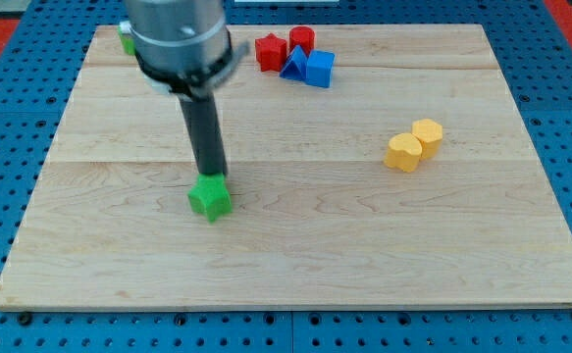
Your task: Move the green star towards right
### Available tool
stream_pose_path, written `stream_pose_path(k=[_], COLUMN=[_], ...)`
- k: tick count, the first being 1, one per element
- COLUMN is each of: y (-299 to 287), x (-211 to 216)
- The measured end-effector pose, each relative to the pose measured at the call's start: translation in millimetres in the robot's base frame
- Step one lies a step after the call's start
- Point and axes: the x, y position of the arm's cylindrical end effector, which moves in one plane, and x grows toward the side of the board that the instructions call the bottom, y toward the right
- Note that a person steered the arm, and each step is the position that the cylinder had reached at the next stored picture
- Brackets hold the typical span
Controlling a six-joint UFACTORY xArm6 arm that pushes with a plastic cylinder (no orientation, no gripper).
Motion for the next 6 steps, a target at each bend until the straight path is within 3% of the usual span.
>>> stream_pose_path(k=[2,3,6], y=[-92,-85,52], x=[-18,29,60])
